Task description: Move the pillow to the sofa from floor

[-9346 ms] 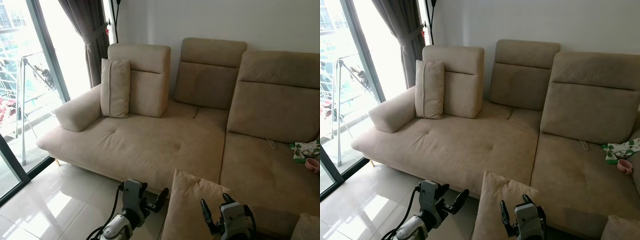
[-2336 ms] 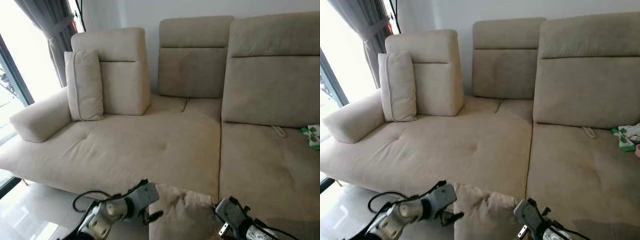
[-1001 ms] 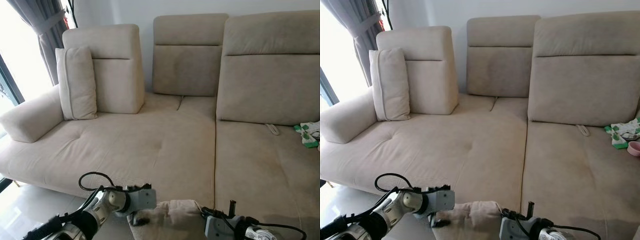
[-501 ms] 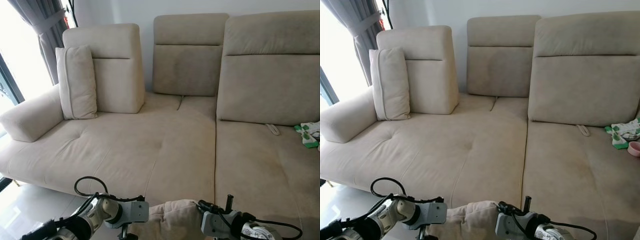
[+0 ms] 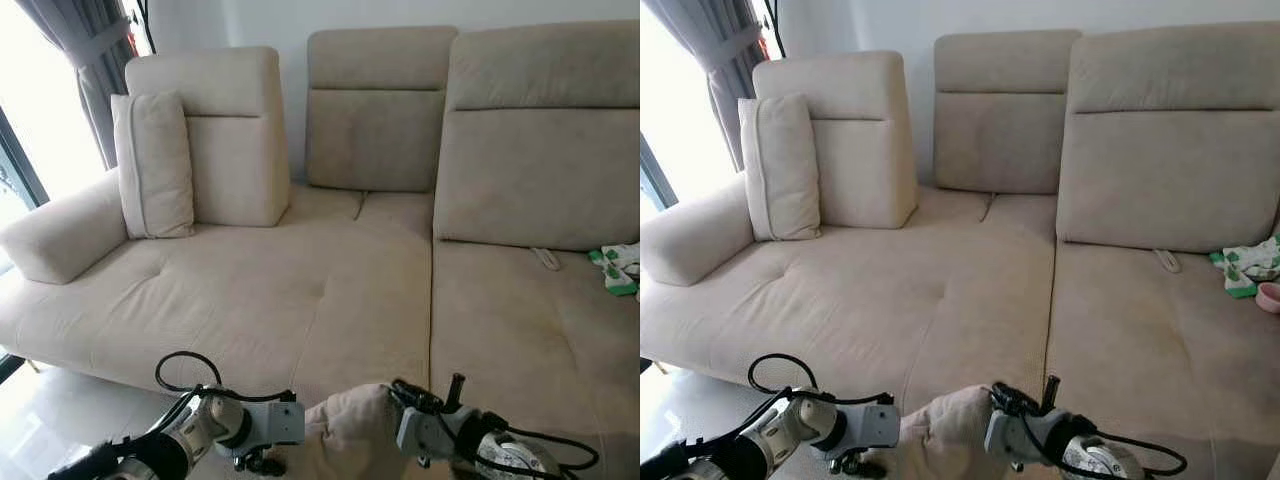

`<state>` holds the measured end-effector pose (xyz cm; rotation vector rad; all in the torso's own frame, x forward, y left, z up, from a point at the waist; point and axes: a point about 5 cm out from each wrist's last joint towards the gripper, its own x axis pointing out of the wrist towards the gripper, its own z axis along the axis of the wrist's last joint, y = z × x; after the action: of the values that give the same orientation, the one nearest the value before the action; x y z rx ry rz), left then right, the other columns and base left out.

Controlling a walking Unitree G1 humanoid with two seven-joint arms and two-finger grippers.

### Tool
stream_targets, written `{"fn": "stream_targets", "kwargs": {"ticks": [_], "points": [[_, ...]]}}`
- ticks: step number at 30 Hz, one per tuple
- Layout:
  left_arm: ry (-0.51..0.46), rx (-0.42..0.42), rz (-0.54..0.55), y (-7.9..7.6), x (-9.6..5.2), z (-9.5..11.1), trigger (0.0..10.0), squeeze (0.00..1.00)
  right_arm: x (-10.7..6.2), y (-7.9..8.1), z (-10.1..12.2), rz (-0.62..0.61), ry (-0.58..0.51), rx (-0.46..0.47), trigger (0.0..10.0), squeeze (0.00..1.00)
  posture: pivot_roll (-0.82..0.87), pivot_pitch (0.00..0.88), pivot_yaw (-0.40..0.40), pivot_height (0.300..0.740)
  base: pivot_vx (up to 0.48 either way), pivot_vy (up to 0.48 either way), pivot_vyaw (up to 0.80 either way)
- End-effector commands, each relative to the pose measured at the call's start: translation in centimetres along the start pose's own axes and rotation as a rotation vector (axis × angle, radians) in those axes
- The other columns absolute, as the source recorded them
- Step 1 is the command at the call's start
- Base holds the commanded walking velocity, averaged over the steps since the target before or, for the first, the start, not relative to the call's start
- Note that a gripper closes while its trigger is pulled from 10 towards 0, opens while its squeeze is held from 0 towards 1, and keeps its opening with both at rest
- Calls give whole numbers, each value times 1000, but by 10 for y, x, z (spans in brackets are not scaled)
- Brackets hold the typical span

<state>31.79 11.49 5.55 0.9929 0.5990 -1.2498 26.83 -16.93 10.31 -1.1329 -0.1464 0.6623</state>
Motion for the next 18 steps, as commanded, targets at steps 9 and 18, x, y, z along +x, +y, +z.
{"fn": "stream_targets", "kwargs": {"ticks": [9,18], "points": [[-8,36,276,38,-20,17,0,0,8,-16,18,-148,-70,12,10000,0,54,0,100,570,0,0,0],[45,93,358,58,-43,25,10000,0,13,-17,24,-174,-88,44,10000,0,58,0,94,570,0,0,0]]}}
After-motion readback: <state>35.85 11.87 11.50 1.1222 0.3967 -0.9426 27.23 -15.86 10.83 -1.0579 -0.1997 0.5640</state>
